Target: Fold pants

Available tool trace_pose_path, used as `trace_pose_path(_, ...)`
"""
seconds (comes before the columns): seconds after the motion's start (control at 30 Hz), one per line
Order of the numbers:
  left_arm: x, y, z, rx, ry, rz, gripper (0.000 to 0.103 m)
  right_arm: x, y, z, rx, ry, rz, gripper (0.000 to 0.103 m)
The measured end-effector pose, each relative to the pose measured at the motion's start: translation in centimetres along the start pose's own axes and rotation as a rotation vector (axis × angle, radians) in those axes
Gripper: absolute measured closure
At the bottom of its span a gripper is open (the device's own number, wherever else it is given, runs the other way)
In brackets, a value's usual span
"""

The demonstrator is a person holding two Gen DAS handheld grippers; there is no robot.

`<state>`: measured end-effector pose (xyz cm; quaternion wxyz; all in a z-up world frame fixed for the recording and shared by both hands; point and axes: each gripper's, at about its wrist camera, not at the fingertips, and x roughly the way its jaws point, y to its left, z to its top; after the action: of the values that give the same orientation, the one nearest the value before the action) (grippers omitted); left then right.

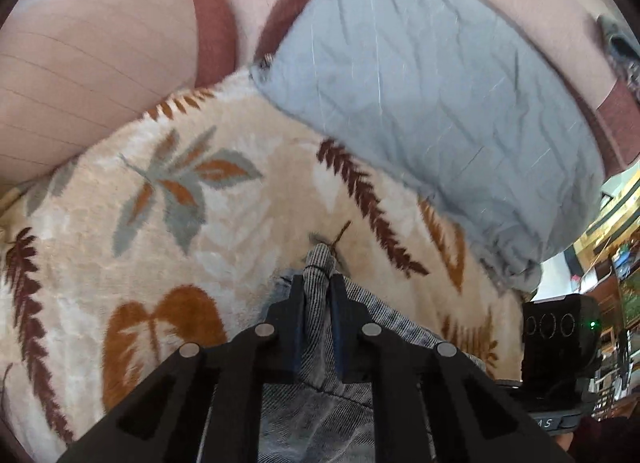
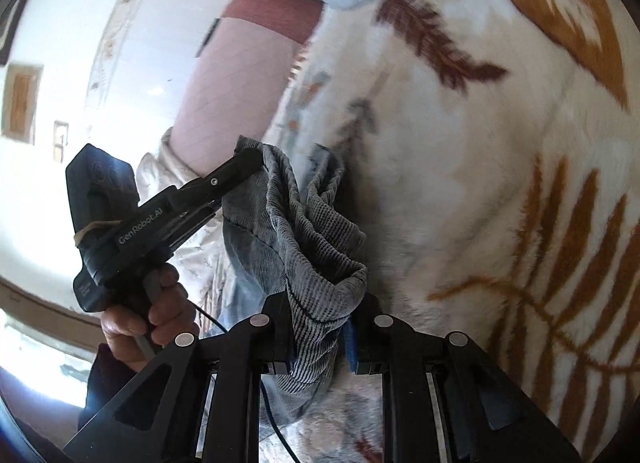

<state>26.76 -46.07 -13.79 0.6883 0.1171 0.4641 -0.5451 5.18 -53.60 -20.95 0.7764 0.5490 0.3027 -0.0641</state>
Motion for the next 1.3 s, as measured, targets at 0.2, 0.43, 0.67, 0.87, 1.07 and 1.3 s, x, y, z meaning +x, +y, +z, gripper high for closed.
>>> trace_pose_path(0.2,-6.3,2.0,-1.4,-0.064,-0.103,-0.008,0.090,-0.7,4.7,-1.6,-0.137,-0.038,0.035,0.087)
trace_pose_path(0.43,-13.7,6.0,-5.9,-0.147,-0.184,0.016,0.090,1.1,11.5,-6.0,-0.333,-0.002,0.067,0.086)
trace_pose_path(0.67,-16.8,10.7,-13.2,-0.274,-0.193,0.041,0.090,4.8,15.7,-12.7,-0.502,0.120,0.037,0.086)
trace_pose_path(0.87,-18.4,14.7,-19.2,-0.373,-0.174,0.111,0.078,8.1,17.3,-18.8,-0.653,0.225,-0.023,0.082)
trace_pose_path(1.07,-22.8,18.1,-22.7,-0.497,-0.249,0.194,0.058,11.7,17.6,-21.1,-0.723,0.379,-0.052,0.043)
trace_pose_path(1.3,-26.1,16.8,-25.7,-0.512,-0.309,0.230,0.050,8.8,19.1,-17.2,-0.679,0.318,0.157,0.031)
